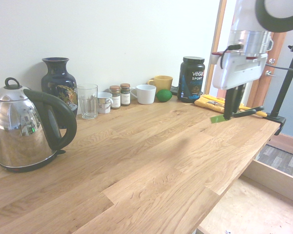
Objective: Put scissor in the drawer
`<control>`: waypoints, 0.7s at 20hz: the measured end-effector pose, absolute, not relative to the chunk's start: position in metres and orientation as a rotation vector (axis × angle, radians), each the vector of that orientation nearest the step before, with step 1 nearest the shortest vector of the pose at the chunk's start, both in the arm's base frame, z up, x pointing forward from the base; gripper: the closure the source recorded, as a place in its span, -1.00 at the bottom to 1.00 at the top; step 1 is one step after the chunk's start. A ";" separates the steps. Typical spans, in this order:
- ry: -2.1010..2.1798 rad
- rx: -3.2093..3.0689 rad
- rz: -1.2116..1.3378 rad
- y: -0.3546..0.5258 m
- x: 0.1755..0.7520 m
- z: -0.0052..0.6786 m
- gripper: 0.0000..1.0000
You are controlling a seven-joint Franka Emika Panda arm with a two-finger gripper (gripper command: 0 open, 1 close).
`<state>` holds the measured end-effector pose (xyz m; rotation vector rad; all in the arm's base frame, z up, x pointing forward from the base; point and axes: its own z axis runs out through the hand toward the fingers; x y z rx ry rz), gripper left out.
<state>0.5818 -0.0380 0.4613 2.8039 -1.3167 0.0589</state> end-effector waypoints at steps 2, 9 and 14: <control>-1.300 2.804 0.048 -0.035 0.556 0.458 1.00; -1.292 2.811 0.022 -0.032 0.463 0.430 1.00; -1.283 2.808 -0.007 -0.029 0.426 0.386 1.00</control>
